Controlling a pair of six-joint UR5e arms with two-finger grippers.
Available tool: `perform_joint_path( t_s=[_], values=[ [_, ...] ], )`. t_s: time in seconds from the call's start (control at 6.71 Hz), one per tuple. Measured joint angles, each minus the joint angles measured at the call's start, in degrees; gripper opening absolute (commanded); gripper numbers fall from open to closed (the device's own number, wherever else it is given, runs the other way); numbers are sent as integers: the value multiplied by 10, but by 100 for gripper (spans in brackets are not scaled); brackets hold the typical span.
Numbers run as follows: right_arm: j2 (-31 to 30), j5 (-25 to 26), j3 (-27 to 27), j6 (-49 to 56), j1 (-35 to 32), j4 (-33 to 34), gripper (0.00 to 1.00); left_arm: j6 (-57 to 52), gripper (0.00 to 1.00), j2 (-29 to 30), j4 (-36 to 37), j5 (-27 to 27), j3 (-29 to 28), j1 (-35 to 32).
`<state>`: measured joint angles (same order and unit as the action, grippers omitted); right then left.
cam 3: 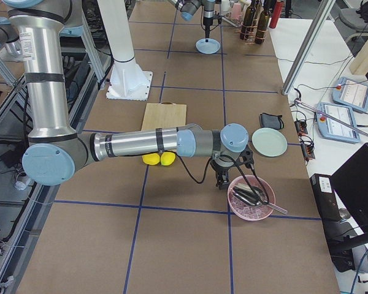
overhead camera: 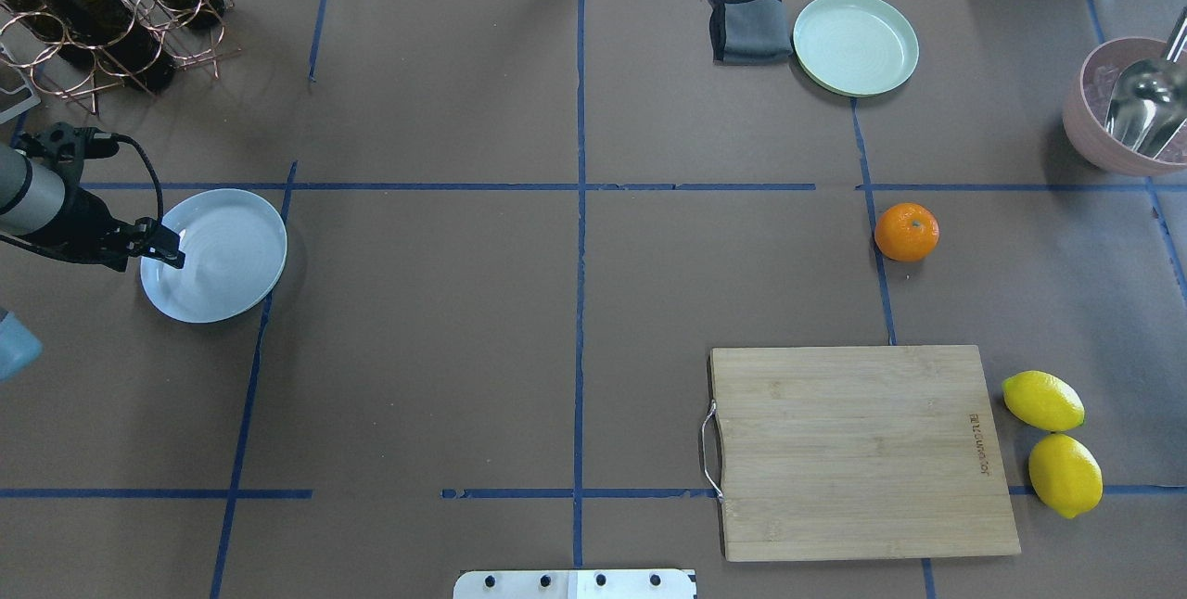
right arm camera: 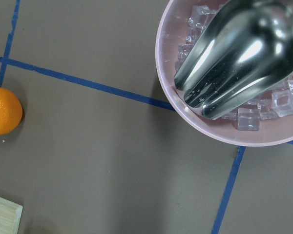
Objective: Pick orange to plate
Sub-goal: 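Reach the left gripper toward the white plate's near rim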
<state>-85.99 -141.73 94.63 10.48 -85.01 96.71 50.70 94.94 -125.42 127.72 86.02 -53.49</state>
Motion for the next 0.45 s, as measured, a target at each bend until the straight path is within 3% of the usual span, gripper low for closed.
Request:
perform_joint_path(
  t_s=[0.15,0.45],
  values=[
    [0,0,0,0,1,0,100,0,0,0,0,0,-4,5],
    [0,1,2,1,1,-1,100,-2,0,4,0,3,-4,8]
  ],
)
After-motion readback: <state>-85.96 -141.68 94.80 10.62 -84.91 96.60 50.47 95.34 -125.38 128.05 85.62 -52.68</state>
